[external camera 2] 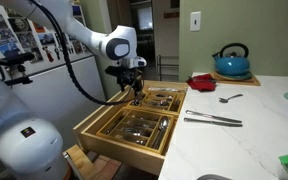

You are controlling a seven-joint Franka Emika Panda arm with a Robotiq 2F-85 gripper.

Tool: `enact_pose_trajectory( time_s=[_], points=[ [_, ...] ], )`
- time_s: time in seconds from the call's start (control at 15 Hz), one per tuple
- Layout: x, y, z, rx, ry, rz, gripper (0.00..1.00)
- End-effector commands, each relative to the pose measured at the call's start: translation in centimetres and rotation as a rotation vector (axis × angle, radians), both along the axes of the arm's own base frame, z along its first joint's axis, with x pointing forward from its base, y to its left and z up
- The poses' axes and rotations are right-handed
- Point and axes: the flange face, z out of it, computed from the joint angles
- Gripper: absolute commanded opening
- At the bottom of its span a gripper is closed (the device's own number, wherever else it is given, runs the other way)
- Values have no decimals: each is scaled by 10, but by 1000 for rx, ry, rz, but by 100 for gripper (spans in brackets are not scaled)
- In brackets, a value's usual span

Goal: Close the open drawer.

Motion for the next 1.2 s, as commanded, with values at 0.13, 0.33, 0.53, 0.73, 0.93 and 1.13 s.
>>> enact_pose_trajectory(
  time_s=[0.13, 0.33, 0.53, 0.73, 0.93, 1.13],
  points=[
    [0, 0, 0, 0, 2, 0, 100],
    [0, 0, 0, 0, 2, 0, 100],
    [0, 0, 0, 0, 2, 0, 100],
    [7, 37, 3, -76, 13, 130, 100],
    [6, 85, -1, -131, 36, 250, 100],
    [4, 138, -12, -152, 69, 366, 100]
  ],
)
